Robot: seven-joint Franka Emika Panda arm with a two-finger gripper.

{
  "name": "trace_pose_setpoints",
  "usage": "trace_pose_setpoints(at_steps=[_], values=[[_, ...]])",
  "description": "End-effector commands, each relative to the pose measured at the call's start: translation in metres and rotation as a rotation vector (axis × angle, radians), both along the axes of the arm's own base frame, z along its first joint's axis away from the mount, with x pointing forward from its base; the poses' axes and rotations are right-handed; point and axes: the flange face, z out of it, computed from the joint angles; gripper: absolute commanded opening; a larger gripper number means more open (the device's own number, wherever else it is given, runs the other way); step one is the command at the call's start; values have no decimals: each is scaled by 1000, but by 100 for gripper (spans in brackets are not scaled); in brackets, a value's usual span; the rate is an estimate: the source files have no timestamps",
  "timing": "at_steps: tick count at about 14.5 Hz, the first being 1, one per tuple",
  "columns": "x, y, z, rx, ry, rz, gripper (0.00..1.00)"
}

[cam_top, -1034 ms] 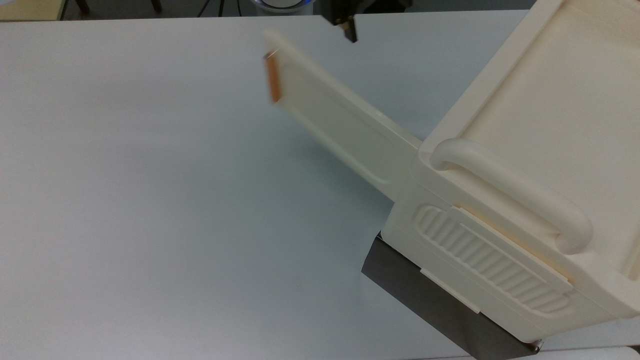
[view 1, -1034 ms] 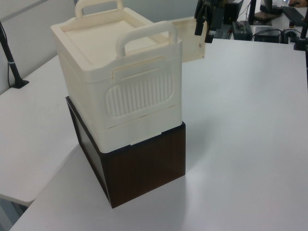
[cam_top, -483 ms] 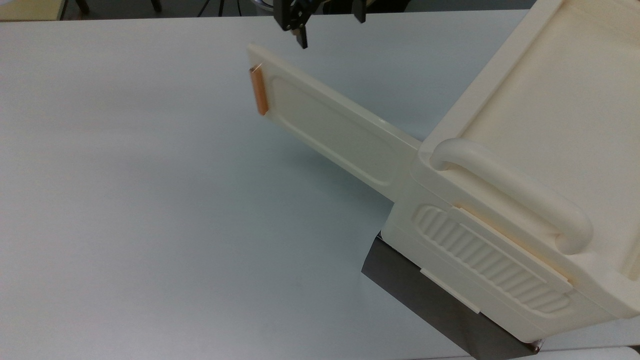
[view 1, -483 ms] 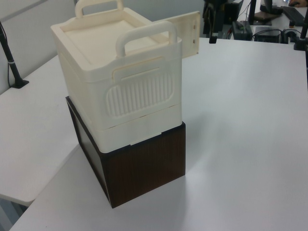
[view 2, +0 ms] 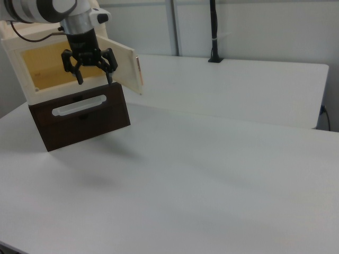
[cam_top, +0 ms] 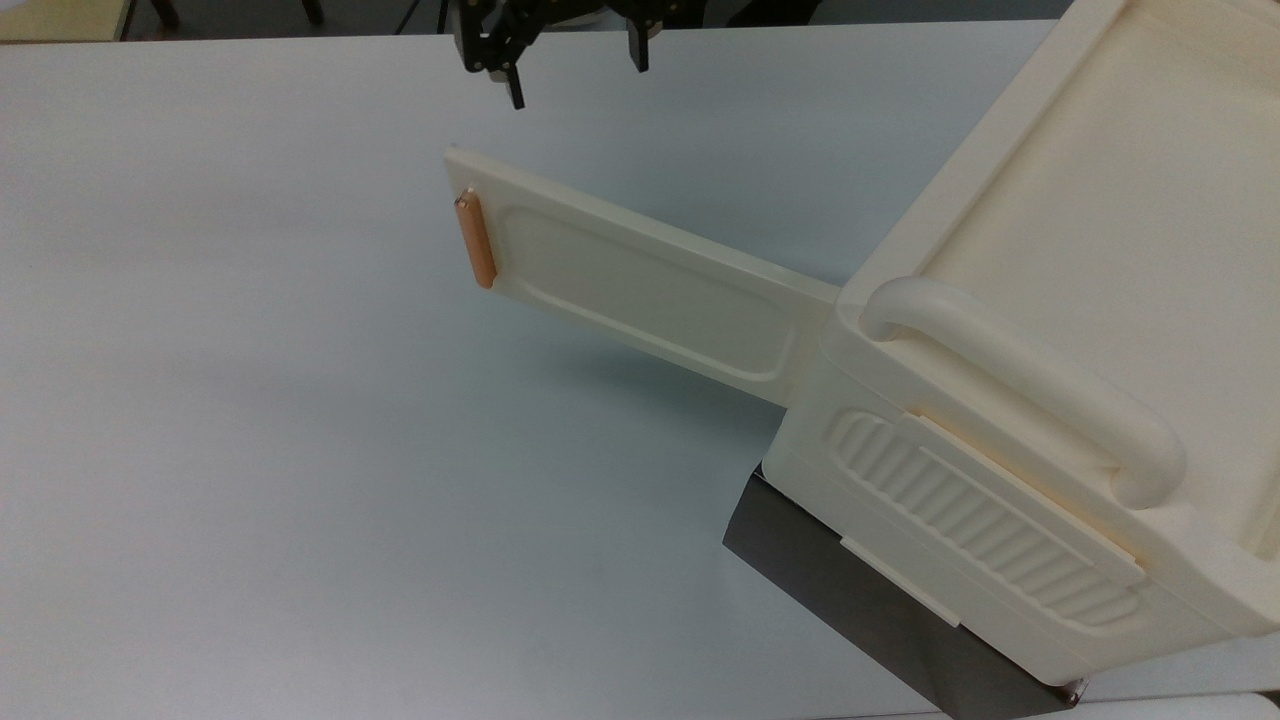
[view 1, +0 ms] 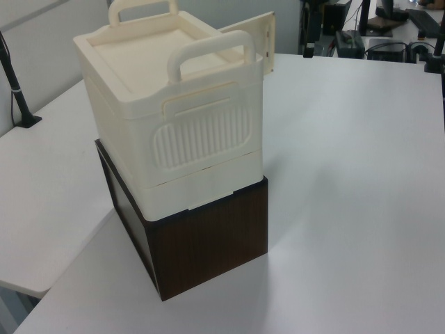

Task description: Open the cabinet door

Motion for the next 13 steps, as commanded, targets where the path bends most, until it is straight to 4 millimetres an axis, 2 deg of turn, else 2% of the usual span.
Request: trace_pose_setpoints(at_steps=[1,3,6,8,13], values=[[-7,-15,-15,-102,39,-144,100],[-7,-19,-30,-175,53,-206,100],[-10,-46,-28,-170,62,-291,100],[-10,-48,-30,-165,64,-357,100],[-11,-56,-30,-164,83,-391,100]])
